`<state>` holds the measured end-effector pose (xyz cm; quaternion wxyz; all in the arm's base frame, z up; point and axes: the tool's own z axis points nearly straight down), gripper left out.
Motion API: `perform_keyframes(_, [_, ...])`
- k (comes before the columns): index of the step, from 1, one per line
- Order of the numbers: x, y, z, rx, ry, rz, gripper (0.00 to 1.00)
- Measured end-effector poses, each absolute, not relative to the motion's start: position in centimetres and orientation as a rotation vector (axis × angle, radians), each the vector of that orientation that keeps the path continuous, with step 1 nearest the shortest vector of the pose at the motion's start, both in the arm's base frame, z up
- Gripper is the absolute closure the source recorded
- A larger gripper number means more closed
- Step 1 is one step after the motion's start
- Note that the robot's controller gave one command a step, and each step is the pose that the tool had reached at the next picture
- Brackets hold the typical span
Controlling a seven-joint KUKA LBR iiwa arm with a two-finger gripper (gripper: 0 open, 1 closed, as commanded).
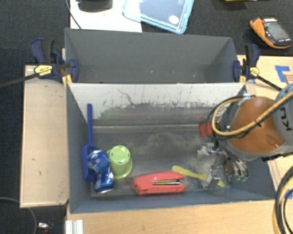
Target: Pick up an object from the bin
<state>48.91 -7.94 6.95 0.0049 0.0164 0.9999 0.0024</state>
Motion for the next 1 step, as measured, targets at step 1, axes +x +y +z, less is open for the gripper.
perform_keyframes(1, [48.35, -7.59, 7.15, 0.195, 3.132, -0.001, 1.0])
